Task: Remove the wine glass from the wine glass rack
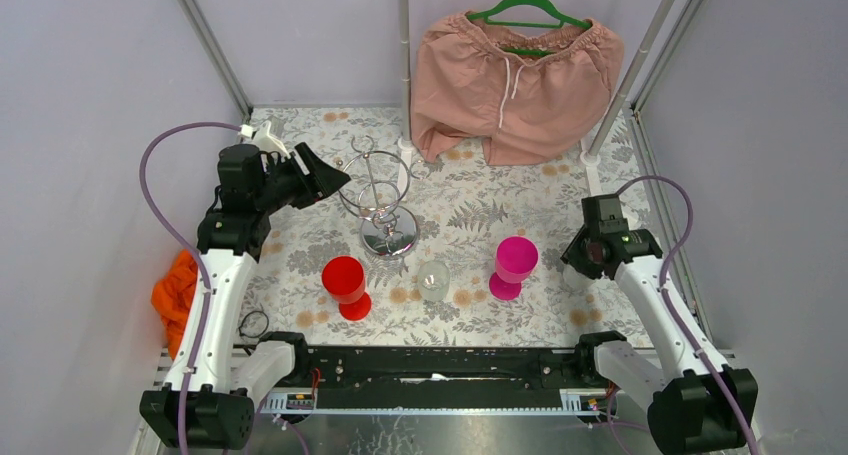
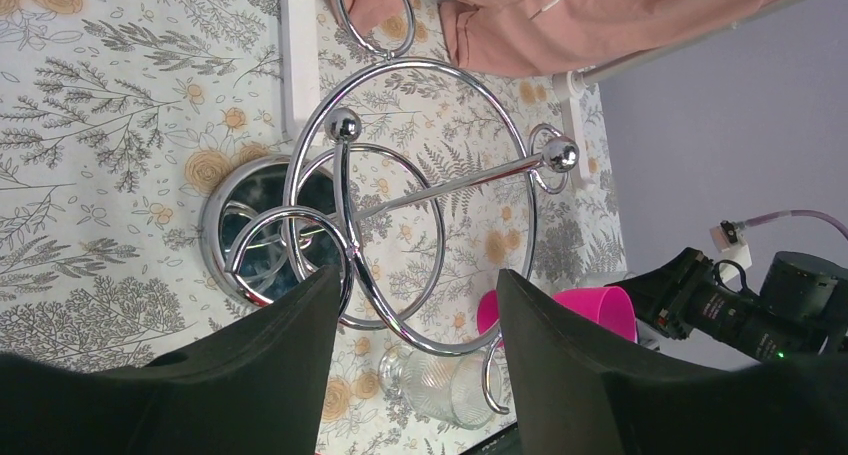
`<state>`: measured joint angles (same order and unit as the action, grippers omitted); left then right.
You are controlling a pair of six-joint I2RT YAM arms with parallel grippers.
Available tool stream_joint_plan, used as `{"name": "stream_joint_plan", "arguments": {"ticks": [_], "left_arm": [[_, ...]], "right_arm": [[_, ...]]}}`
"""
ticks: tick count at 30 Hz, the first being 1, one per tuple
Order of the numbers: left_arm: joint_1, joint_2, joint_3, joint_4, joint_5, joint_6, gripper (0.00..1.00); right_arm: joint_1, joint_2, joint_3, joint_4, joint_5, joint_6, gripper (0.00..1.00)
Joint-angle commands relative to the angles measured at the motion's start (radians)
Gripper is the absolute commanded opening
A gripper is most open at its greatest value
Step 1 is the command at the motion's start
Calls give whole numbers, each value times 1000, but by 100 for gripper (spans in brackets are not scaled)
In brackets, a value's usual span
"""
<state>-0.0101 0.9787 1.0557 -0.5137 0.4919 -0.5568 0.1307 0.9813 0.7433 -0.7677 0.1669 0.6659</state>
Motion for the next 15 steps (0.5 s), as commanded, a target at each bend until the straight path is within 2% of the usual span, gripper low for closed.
{"name": "stream_joint_plan", "arguments": {"ticks": [1,10,13,15], "left_arm": [[9,1,-10,58,25,12,67],[9,0,-2,50,22,15,67],[9,0,1,49,20,12,67],[9,-2,3,48,20,9,67]], "right_arm": [[-2,-43,63,-83,40,30,38],[-2,-111,281,-199,108,-2,39],[-3,-72,361,-227,46,-49,43],[-2,-43,397,-219,-17,-81,51]]}}
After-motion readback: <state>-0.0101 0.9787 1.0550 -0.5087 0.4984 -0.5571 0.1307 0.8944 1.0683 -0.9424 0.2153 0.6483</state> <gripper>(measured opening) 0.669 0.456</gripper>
